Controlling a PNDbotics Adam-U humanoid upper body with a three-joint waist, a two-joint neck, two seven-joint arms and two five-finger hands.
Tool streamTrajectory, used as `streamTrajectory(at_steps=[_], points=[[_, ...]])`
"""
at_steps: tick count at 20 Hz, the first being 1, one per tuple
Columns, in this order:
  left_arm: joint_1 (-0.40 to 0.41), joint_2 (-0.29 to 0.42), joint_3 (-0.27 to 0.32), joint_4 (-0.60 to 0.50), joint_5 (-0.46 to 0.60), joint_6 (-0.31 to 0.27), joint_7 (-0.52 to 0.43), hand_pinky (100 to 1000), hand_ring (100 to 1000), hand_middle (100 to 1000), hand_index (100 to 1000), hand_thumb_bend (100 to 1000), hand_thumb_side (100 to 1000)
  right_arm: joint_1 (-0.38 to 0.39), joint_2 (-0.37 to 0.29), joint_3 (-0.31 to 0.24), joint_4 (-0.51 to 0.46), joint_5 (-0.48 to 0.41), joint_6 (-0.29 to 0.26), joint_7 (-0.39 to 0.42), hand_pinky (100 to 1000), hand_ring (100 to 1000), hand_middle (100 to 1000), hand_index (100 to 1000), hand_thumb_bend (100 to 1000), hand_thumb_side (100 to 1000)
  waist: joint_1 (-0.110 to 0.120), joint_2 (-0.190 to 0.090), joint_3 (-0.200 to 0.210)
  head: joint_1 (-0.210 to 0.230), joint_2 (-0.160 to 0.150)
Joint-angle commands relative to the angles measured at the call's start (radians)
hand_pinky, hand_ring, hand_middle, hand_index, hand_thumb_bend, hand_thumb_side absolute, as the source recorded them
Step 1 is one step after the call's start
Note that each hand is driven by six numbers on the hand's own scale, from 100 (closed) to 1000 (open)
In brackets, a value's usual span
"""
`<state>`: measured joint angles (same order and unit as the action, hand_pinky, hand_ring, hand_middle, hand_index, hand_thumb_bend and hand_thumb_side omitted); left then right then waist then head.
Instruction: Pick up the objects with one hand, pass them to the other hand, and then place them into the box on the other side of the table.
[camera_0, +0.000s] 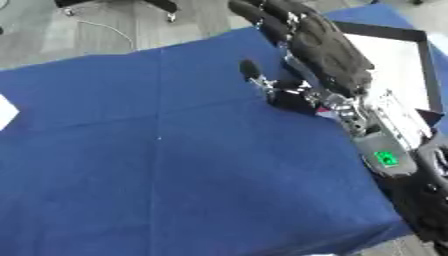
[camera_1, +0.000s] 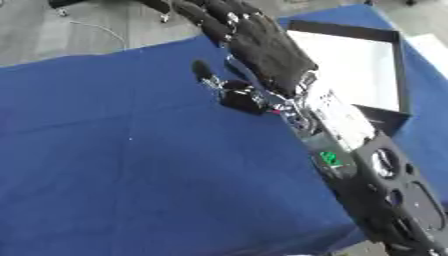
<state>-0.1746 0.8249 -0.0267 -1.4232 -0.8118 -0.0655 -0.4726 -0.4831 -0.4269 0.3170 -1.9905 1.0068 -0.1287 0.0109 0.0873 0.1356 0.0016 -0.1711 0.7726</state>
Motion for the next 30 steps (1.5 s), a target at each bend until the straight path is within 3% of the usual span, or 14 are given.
streamTrajectory(at_steps=[1, 7, 10, 14, 16, 19, 20, 23, 30], points=[[-0.001, 0.026, 0.044, -0.079, 0.013, 0.013, 0.028, 755, 493, 449, 590, 374, 103, -0.008, -0.006, -0.004, -0.01, -0.004, 0.002, -0.003, 817, 945, 952, 1000, 100, 100, -0.001, -0.022, 0.004, 0.003, -0.003], [0.007, 0.014, 0.086, -0.202, 0.038, 0.04, 0.073, 727, 471, 424, 555, 360, 108, -0.006, -0.006, -0.005, -0.01, -0.006, 0.002, -0.011, 812, 938, 945, 1000, 100, 100, -0.004, -0.024, 0.01, 0.028, -0.003], [-0.023, -0.053, 0.102, -0.345, 0.143, 0.023, 0.189, 709, 463, 416, 541, 350, 113, -0.014, -0.019, -0.003, -0.01, -0.02, -0.007, -0.026, 817, 933, 945, 1000, 121, 100, -0.009, -0.028, 0.02, 0.119, -0.003], [-0.088, -0.177, 0.056, -0.421, 0.244, 0.003, 0.257, 678, 456, 409, 523, 323, 121, -0.028, -0.036, 0.006, -0.01, -0.045, -0.025, -0.032, 824, 928, 944, 1000, 148, 100, -0.019, -0.032, 0.026, 0.17, -0.003], [-0.116, -0.224, 0.036, -0.421, 0.288, -0.004, 0.274, 678, 456, 409, 523, 323, 121, -0.032, -0.041, 0.009, -0.01, -0.056, -0.028, -0.032, 824, 928, 944, 1000, 148, 100, -0.023, -0.033, 0.029, 0.177, -0.003], [-0.125, -0.236, 0.03, -0.415, 0.307, -0.009, 0.283, 678, 456, 409, 523, 323, 121, -0.033, -0.043, 0.008, -0.01, -0.063, -0.029, -0.031, 824, 928, 944, 1000, 148, 100, -0.024, -0.033, 0.03, 0.179, -0.003], [-0.126, -0.238, 0.028, -0.416, 0.309, -0.01, 0.284, 651, 454, 408, 513, 315, 134, -0.034, -0.043, 0.009, -0.01, -0.064, -0.03, -0.03, 803, 933, 941, 1000, 100, 100, -0.025, -0.033, 0.029, 0.186, -0.003], [-0.174, -0.285, -0.011, -0.43, 0.339, -0.02, 0.314, 648, 458, 412, 515, 327, 142, -0.053, -0.021, 0.035, -0.01, -0.094, -0.012, -0.026, 764, 943, 933, 1000, 100, 100, -0.057, -0.024, 0.016, 0.249, -0.003], [-0.285, -0.448, -0.106, -0.32, 0.44, -0.063, 0.404, 643, 466, 420, 520, 333, 156, -0.08, -0.021, 0.067, -0.01, -0.194, 0.062, -0.001, 727, 954, 926, 1000, 100, 100, -0.071, -0.009, 0.018, 0.231, -0.003]])
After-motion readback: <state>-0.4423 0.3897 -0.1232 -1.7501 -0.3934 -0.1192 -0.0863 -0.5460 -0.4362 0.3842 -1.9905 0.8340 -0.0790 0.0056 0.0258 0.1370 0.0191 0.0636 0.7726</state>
